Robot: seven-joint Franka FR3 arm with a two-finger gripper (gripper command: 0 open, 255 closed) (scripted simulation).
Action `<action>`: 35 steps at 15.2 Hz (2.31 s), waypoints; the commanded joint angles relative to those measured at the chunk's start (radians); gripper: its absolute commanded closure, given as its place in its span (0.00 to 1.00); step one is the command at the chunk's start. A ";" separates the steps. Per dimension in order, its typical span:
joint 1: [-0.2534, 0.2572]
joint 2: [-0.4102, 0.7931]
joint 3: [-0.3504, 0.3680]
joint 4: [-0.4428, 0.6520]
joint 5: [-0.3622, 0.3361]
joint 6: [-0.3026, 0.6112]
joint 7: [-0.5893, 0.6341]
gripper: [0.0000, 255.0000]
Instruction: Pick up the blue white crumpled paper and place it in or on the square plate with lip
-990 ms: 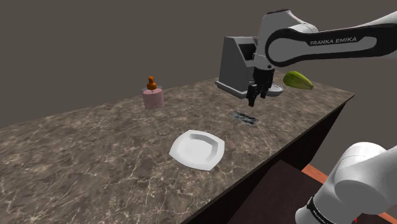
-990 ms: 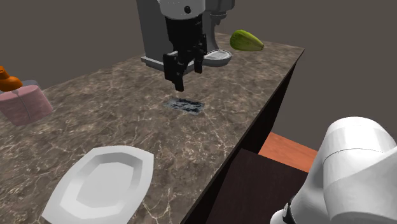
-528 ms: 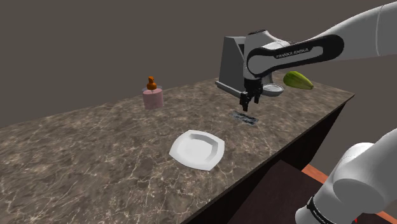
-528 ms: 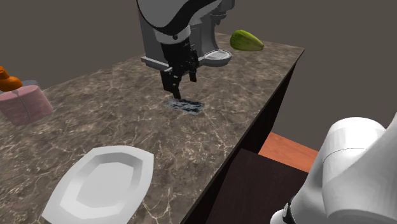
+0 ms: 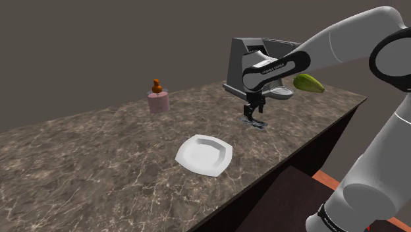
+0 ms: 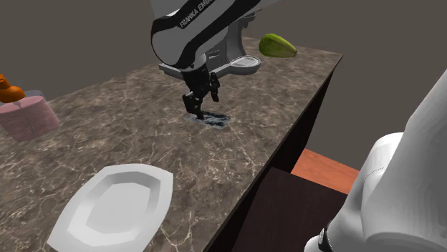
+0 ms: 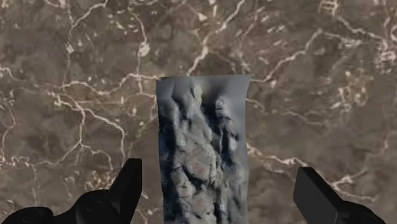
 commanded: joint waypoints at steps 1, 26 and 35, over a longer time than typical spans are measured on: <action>-0.005 0.028 -0.005 0.000 -0.005 0.019 -0.002 0.00; -0.015 0.050 -0.014 -0.051 -0.013 0.094 0.000 1.00; -0.011 -0.007 -0.011 0.009 -0.008 -0.022 -0.020 1.00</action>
